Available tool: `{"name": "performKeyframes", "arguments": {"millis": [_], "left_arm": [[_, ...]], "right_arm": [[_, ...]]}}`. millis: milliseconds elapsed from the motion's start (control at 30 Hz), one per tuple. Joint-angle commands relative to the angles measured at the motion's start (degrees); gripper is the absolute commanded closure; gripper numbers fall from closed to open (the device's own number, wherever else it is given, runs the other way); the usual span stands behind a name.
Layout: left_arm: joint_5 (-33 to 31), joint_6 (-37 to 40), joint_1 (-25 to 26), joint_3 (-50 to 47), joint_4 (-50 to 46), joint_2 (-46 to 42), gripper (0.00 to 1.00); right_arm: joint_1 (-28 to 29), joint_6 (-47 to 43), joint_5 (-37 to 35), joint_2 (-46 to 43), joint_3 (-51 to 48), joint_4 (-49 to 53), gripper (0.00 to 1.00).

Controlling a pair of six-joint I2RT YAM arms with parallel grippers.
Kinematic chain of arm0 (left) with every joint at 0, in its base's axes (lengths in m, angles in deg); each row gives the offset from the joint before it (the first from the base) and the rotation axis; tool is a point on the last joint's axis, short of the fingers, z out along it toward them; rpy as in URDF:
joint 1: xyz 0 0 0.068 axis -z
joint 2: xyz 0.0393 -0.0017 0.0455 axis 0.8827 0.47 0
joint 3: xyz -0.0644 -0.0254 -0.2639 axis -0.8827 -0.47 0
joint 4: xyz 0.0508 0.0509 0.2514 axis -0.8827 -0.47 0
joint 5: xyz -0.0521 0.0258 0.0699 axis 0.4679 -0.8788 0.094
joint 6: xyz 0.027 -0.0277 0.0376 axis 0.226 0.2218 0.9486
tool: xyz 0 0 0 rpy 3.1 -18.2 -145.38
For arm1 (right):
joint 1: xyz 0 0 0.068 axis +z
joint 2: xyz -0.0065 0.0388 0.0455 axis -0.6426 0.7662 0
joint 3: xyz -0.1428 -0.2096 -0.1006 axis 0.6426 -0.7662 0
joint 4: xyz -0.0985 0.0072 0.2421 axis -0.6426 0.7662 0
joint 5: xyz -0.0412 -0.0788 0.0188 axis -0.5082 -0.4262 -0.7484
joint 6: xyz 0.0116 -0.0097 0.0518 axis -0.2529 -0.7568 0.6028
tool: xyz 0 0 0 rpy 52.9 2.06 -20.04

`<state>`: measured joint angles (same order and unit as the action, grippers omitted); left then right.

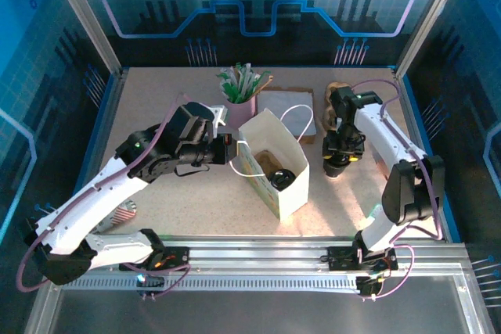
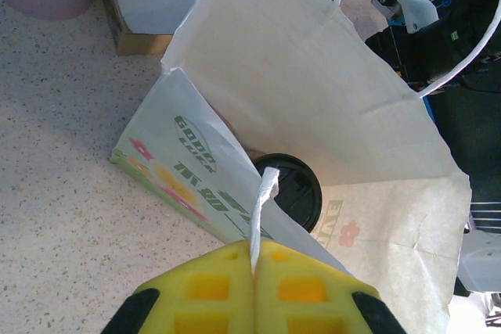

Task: Pack the takeout coffee

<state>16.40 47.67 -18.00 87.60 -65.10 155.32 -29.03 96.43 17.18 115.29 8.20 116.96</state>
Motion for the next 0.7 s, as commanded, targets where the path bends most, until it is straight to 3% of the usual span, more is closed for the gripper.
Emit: {"name": "performKeyframes", "arguments": {"millis": [0,667], "left_arm": [[-0.78,0.57,-0.49,0.39,-0.57,-0.88,1.0],[-0.57,0.22,-0.55,0.61,-0.41,-0.76,1.0]], "right_arm": [[1.1,0.5,-0.97,-2.58,-0.37,2.33,0.45],[4.74,0.87,-3.74,-11.58,0.78,7.96,0.46]]}}
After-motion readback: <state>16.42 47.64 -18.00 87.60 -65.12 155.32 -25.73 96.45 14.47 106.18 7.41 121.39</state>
